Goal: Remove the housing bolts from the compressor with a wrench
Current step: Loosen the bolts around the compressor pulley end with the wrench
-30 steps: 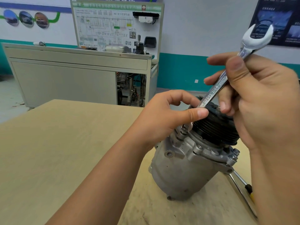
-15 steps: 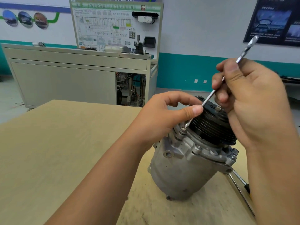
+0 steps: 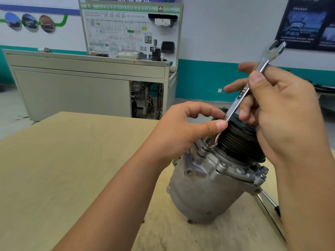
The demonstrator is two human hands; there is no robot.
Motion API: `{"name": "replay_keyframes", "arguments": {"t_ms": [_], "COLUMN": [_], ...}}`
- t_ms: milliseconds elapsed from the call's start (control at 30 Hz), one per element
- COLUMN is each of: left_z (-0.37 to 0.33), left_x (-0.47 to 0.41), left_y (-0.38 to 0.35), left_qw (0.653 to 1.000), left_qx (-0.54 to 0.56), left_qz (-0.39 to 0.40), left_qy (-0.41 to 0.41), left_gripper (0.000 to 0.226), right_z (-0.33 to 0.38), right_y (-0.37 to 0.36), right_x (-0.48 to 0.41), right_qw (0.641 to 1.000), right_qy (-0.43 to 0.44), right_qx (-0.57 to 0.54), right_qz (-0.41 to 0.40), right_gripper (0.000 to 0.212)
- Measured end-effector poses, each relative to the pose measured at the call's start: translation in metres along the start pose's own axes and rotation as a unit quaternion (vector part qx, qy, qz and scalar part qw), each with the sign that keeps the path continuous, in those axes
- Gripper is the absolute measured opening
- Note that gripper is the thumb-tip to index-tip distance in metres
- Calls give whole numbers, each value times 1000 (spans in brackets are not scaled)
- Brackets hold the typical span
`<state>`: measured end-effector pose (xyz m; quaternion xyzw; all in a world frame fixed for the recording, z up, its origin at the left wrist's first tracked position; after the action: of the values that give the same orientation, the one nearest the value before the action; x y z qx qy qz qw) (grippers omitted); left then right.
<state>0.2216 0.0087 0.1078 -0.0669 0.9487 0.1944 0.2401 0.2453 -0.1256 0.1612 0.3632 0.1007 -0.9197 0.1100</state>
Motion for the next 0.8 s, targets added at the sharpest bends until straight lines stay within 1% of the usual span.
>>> {"name": "replay_keyframes", "arguments": {"t_ms": [200, 400, 600, 767, 800], "left_z": [-1, -5, -8, -8, -8], "left_x": [-1, -1, 0, 0, 0], "left_y": [-1, 0, -4, -3, -3], "left_qw": [1000, 999, 999, 999, 999], "left_qx": [10, 23, 15, 18, 19], "left_qz": [11, 23, 41, 37, 36], "left_qy": [-3, -10, -17, -11, -10], "left_gripper": [12, 11, 12, 16, 14], "right_z": [9, 21, 17, 22, 22], "right_y": [-7, -22, -26, -25, -24], "right_x": [3, 9, 12, 12, 12], "right_qw": [999, 996, 997, 997, 997], "right_qy": [40, 76, 36, 56, 60], "right_qx": [25, 2, -29, -5, -4], "right_qz": [15, 51, 62, 57, 56], "right_gripper": [24, 27, 22, 21, 21]}}
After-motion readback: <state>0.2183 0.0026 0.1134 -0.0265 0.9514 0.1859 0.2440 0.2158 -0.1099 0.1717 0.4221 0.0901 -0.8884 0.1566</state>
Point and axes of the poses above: each hand's wrist, its own x-axis away from the middle knuckle, its own y-axis out of the back of the hand, z = x × y, the point moved 9 cm from there along -x, towards the middle knuckle, and after that the axes turned 9 degrees about -x, right-handed, at the moved point
